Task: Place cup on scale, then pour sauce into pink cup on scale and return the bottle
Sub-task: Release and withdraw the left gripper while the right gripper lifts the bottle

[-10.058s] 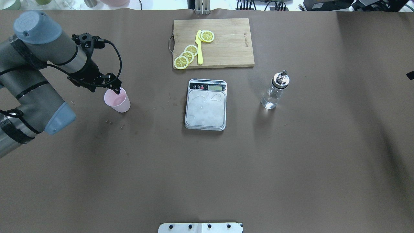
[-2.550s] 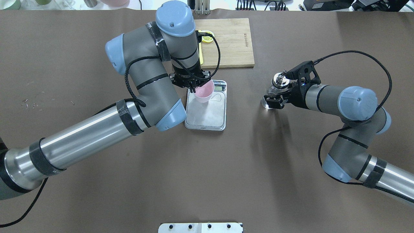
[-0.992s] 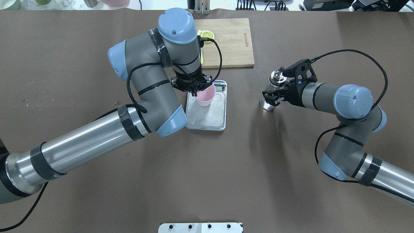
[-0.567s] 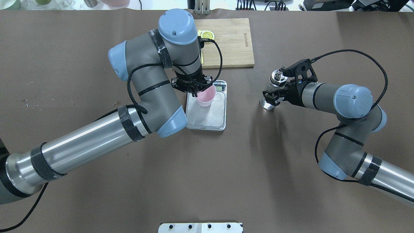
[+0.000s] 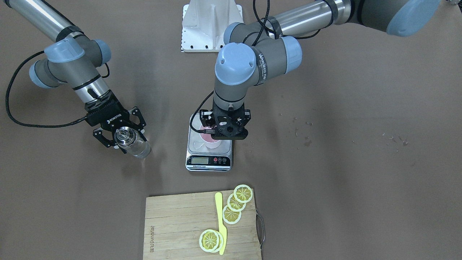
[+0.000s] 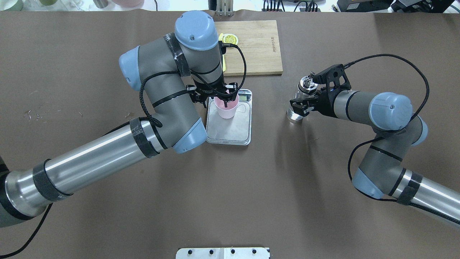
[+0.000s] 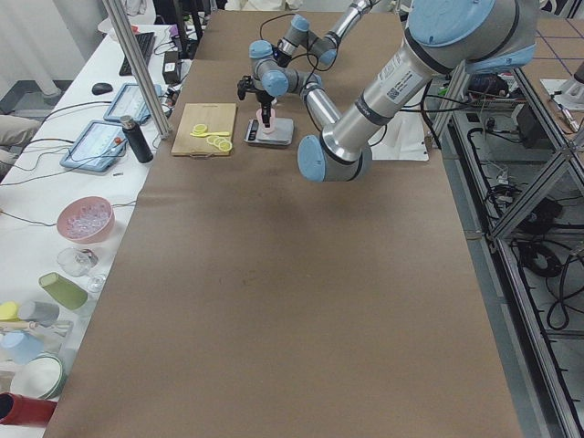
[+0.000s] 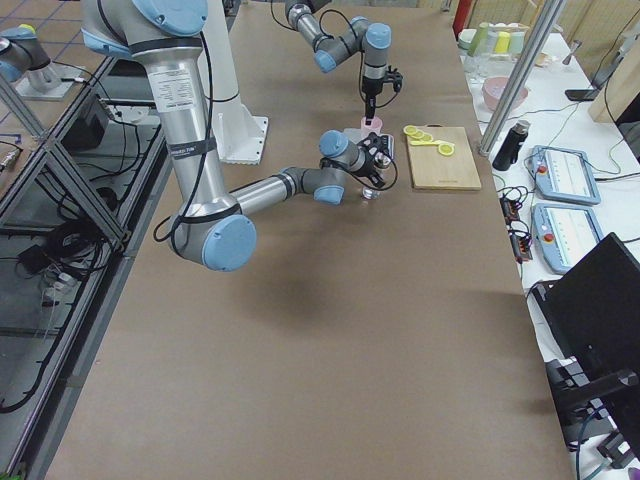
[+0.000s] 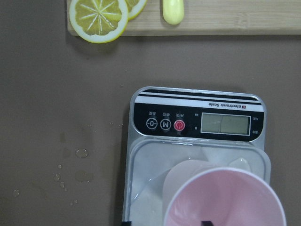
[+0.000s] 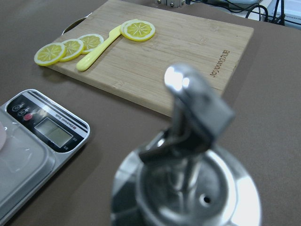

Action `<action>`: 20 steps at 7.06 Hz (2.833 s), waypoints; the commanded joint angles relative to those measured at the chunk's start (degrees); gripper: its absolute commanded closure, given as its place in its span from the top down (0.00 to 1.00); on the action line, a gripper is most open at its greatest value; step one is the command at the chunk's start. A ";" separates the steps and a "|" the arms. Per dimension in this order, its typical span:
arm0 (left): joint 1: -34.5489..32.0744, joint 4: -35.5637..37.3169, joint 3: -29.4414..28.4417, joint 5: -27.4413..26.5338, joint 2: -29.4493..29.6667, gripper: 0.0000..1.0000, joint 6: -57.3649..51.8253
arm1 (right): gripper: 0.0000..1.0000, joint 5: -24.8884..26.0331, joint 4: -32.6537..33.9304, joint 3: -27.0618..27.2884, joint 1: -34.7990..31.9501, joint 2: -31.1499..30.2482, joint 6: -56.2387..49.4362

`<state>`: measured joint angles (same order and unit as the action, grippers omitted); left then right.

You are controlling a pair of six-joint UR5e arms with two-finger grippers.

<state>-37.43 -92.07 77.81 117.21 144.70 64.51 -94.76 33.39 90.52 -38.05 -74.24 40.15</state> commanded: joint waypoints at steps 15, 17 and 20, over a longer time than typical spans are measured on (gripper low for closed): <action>-19.96 0.49 24.76 8.47 -31.06 0.97 -29.88 | 0.00 6.93 67.57 13.54 -0.63 23.16 -28.45; -19.96 0.23 24.58 8.47 -32.11 0.97 -29.97 | 0.00 14.15 67.77 12.93 1.13 24.23 -31.87; -19.96 0.23 24.49 8.47 -32.12 0.97 -29.97 | 0.00 22.38 67.59 9.24 2.79 26.95 -31.97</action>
<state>-57.39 -91.80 102.37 125.68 112.62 34.54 -76.87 101.00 100.81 -36.34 -48.01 8.38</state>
